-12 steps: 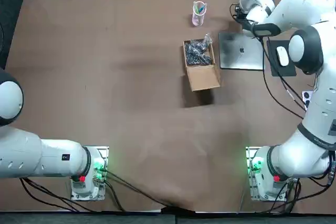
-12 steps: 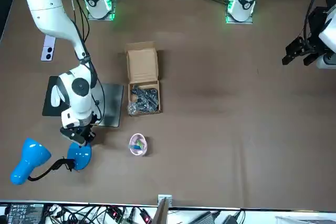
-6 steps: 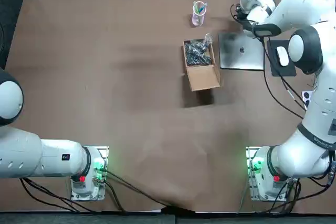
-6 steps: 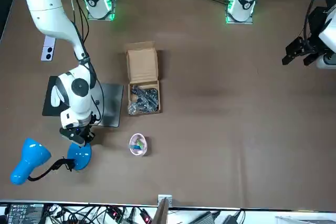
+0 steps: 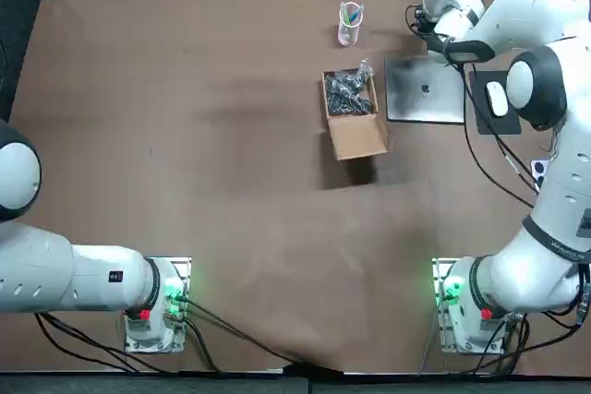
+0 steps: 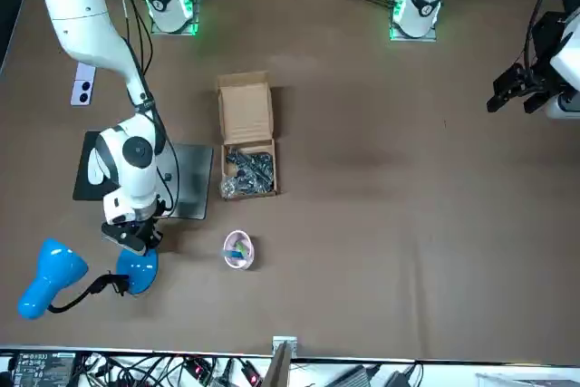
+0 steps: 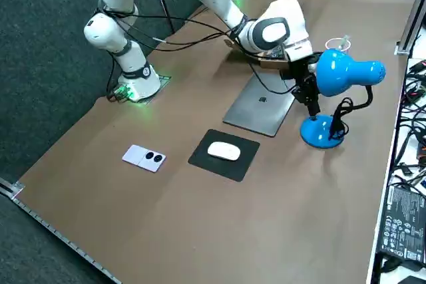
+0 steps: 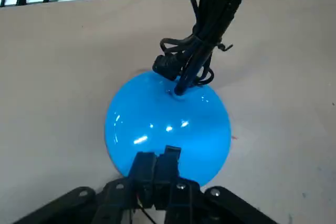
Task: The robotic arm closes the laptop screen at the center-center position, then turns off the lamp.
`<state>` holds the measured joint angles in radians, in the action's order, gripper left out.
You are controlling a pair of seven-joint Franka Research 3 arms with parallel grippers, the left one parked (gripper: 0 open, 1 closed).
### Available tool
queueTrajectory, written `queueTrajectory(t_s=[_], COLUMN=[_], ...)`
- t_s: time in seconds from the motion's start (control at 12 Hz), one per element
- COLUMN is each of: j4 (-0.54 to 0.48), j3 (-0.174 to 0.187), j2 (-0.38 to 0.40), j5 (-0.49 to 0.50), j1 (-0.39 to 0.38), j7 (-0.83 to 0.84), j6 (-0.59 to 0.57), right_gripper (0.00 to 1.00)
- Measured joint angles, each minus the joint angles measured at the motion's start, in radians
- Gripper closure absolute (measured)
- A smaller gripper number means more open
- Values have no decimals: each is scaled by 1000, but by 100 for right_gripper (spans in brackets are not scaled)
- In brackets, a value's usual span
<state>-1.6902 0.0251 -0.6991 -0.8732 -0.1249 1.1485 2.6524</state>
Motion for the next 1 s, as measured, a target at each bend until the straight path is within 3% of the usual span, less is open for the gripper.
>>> queueTrajectory(t_s=[1.0], j4=[14], j3=[3], j2=[-16], j5=[0], j1=[0], j7=[0], j6=[0], right_gripper=[98])
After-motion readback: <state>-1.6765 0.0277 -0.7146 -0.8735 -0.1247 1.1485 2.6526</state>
